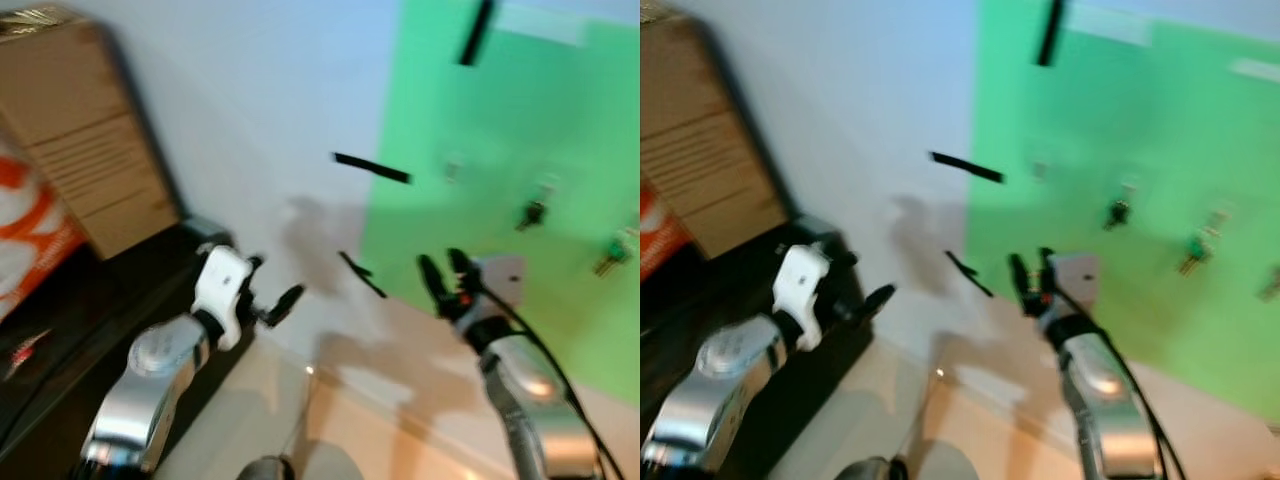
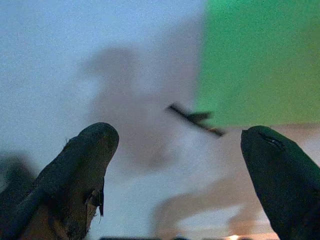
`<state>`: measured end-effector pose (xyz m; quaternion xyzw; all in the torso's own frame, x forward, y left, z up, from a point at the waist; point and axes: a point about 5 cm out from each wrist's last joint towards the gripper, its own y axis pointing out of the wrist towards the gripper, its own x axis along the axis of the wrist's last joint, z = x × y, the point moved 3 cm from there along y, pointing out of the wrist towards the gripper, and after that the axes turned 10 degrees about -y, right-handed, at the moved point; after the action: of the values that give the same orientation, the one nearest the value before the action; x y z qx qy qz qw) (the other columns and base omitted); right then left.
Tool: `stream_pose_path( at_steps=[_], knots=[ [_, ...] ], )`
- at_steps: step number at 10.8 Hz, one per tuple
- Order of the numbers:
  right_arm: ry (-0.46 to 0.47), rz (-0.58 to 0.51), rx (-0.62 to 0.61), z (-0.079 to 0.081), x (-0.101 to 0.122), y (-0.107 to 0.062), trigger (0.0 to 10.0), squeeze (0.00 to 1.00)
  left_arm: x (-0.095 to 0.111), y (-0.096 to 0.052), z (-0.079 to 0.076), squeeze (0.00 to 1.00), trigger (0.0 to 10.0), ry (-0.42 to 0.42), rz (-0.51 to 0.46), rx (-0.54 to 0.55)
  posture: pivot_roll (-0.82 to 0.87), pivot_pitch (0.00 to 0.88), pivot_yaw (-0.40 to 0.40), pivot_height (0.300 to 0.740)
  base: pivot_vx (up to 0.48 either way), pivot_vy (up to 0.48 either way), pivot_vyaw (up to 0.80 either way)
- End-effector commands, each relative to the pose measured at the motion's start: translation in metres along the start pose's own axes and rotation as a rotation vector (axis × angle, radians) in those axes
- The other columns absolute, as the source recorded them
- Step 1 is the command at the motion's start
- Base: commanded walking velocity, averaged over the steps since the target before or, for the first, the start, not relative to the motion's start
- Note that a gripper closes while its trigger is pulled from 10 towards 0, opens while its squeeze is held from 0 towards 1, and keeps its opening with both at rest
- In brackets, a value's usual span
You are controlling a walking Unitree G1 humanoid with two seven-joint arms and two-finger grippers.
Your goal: Hang keys on a hook
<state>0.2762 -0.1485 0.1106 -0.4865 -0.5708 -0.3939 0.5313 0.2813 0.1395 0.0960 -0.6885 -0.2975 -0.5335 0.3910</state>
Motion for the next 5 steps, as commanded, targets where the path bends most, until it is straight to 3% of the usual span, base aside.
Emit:
stream_pose_path(
  at_steps=[1,5],
  knots=[
    [-0.007,0.007,-0.012,-0.005,0.000,-0.002,10.0,1.00,0.010,0.001,0.000,0.00,10.0,0.014,-0.050,0.028,-0.02,0.000,0.028,0.740,0.000,0.000,0.79],
    [0.067,0.111,-0.061,-0.009,-0.017,-0.005,10.0,1.00,0.005,0.002,0.003,0.00,10.0,0.072,-0.045,0.108,-0.05,0.000,0.040,0.740,0.000,0.000,0.80]
  ],
)
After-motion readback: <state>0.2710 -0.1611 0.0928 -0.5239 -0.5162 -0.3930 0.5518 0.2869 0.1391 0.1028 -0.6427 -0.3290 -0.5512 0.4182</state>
